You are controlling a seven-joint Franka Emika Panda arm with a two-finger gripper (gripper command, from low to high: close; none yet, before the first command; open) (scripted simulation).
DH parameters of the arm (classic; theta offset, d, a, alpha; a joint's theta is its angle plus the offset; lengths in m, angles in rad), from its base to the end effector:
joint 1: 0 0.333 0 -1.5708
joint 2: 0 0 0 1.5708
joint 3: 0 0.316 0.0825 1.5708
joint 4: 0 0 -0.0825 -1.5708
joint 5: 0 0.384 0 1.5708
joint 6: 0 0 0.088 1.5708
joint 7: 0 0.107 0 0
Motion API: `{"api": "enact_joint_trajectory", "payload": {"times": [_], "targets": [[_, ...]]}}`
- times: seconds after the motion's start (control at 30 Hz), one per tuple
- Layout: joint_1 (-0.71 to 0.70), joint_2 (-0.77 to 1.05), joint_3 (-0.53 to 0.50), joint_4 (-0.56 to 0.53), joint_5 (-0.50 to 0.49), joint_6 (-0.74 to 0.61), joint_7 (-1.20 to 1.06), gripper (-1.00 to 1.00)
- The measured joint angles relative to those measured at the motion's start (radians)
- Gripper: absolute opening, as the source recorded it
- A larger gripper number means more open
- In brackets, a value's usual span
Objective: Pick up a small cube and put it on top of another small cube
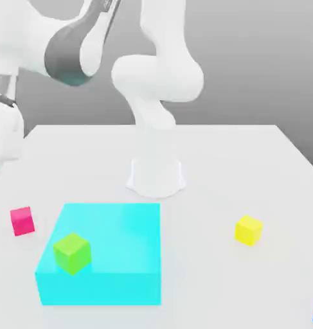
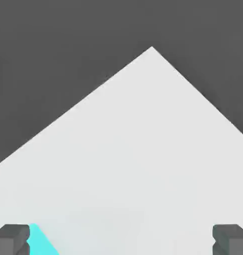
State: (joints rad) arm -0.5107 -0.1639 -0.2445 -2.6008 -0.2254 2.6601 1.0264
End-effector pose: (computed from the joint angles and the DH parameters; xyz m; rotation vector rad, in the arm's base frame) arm 0.3333 -0.3030 0.3319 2.1421 -2.1933 0.3550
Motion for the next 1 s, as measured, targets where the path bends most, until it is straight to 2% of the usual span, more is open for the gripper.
{"api": "enact_joint_trajectory", "payload": {"times": [0.13,0.27,0.37,0.53,0.57,0.8,0.9,1.0], "targets": [[-0.054,0.095,-0.065,-0.048,0.056,0.062,-0.031,0.00],[-0.135,0.190,-0.085,-0.096,0.181,0.123,-0.110,0.00],[-0.179,0.267,-0.062,-0.121,0.317,0.170,-0.201,0.00],[-0.292,0.442,0.082,-0.091,0.488,0.302,-0.326,0.00],[-0.318,0.477,0.111,-0.084,0.504,0.331,-0.340,-1.00],[-0.327,0.486,0.122,-0.082,0.506,0.338,-0.341,-1.00],[-0.287,0.400,0.066,-0.101,0.442,0.271,-0.290,-1.00],[-0.261,0.294,0.017,-0.124,0.334,0.191,-0.212,-1.00]]}}
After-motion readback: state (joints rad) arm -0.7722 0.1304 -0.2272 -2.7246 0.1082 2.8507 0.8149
